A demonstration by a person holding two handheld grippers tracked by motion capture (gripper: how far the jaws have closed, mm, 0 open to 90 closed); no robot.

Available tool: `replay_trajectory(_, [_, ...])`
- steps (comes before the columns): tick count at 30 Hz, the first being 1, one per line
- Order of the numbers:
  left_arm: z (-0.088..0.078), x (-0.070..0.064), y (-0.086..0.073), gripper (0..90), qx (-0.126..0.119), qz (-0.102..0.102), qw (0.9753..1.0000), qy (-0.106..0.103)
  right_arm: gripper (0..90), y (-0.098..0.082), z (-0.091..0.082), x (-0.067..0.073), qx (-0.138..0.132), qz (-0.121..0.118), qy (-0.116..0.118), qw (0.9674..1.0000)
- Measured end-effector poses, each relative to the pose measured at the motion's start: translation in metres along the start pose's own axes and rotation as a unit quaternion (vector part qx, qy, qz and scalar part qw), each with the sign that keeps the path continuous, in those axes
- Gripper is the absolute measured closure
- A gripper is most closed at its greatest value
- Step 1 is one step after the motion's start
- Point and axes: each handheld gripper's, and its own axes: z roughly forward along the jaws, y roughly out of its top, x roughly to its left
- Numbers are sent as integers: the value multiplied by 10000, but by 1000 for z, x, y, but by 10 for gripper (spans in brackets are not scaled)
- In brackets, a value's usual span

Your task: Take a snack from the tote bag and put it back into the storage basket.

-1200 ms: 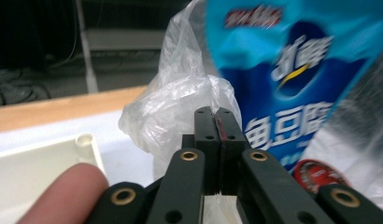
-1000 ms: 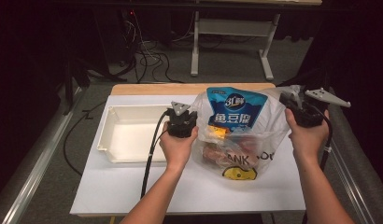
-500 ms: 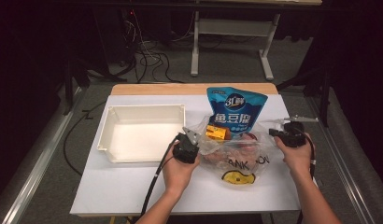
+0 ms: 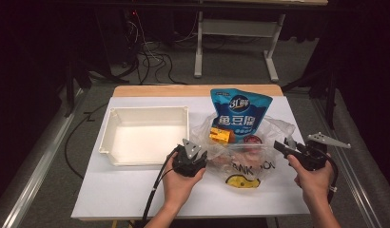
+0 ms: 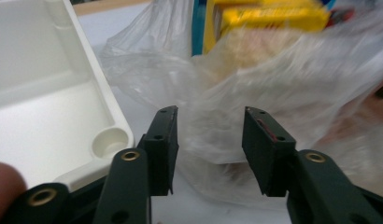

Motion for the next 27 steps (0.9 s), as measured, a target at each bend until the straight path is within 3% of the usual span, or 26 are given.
replay_trajectory(2, [-13,2,6,474,-214,-190,9995,-116,390,-6,1,9,116,-38,-3,9999])
replay_trajectory(3, [-23,0,10,427,-529,-201,9984,-41,394,-9,2,9,161,-27,-36,9999])
replay_trajectory(4, [-23,0,10,396,-529,-201,9984,-41,394,-9,2,9,161,-27,-36,9999])
replay_trajectory(5, [-27,-3,12,372,-669,-152,9976,-54,401,-17,5,7,228,355,54,9991])
replay_trajectory(6, [-29,-7,16,372,-774,-72,9968,-184,401,-17,5,7,228,355,54,9991])
replay_trajectory(7, [-27,-13,19,335,-749,91,9967,-285,399,-23,8,6,262,503,75,9984])
replay_trajectory(9, [-19,-19,20,288,-614,189,9974,-340,389,-25,11,8,298,480,89,9984])
replay_trajectory(10, [-7,-21,18,273,-443,154,9984,-302,383,-25,11,9,295,500,109,9983])
replay_trajectory(11, [-7,-21,18,269,-443,154,9984,-302,383,-25,11,9,295,500,109,9983])
replay_trajectory(14, [14,-20,10,275,-53,-14,9990,-442,379,-26,16,14,355,516,126,9980])
replay_trajectory(16, [21,-16,7,355,31,-109,9991,-409,503,-30,21,17,503,440,134,9977])
replay_trajectory(17, [22,-14,7,440,70,-142,9990,-420,612,-34,25,17,612,341,206,9973])
replay_trajectory(19, [23,-10,6,634,87,-194,9984,-522,750,-37,30,18,828,279,246,9959])
replay_trajectory(22, [20,-5,5,890,114,-97,9978,-645,900,-36,27,21,790,40,161,9967])
replay_trajectory(27, [8,-2,0,900,154,-83,9959,-884,900,-32,15,24,701,-56,143,9974])
